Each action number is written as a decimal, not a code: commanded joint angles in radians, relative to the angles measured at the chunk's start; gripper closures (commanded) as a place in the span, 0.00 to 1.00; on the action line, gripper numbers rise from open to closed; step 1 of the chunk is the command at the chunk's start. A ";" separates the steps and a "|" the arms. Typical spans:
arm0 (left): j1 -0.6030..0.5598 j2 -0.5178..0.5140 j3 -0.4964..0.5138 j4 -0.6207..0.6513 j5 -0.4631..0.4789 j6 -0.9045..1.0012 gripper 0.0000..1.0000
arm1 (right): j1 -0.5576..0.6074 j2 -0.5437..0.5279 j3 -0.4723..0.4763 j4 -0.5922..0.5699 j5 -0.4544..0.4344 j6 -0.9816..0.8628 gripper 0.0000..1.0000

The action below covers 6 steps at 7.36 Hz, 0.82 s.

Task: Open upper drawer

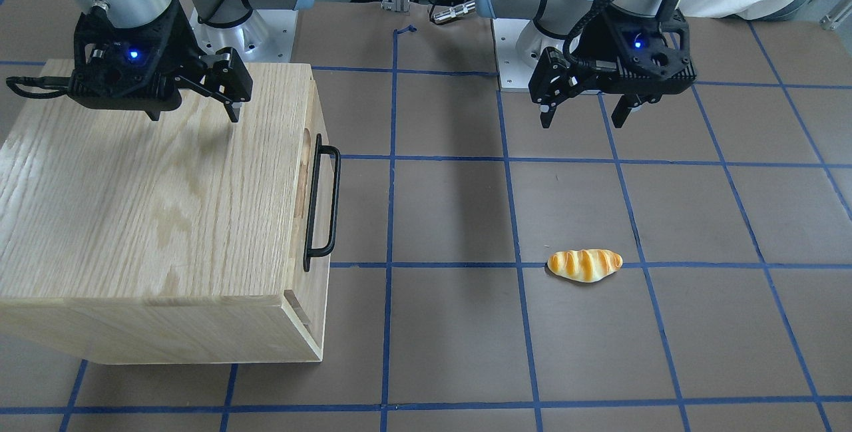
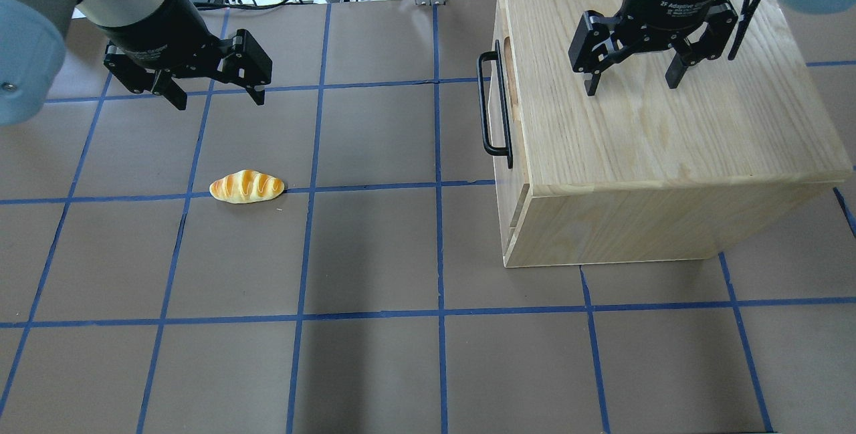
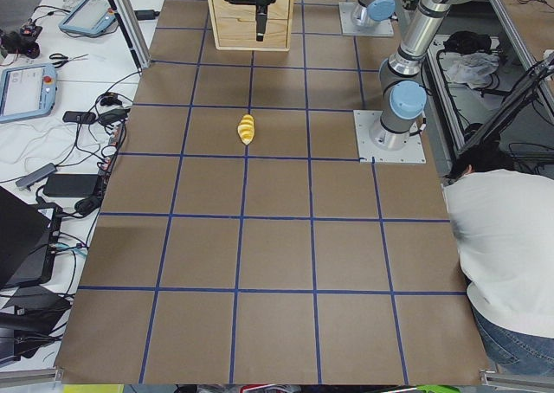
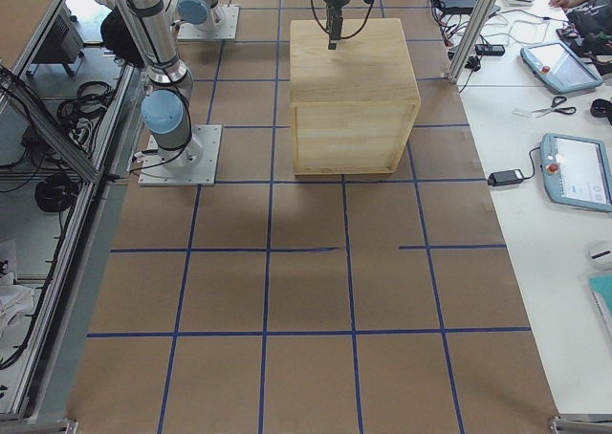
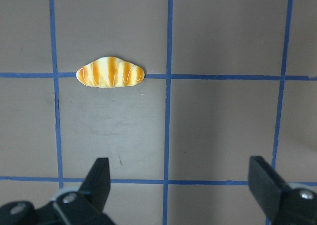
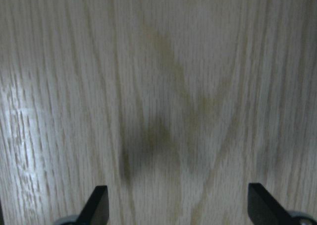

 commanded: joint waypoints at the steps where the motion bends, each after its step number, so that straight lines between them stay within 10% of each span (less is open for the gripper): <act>1: 0.001 -0.010 -0.007 0.001 -0.001 0.000 0.00 | 0.000 0.000 -0.001 0.000 0.000 -0.001 0.00; 6: 0.003 -0.012 -0.027 0.007 0.005 0.003 0.00 | 0.000 0.000 0.001 0.000 0.000 -0.001 0.00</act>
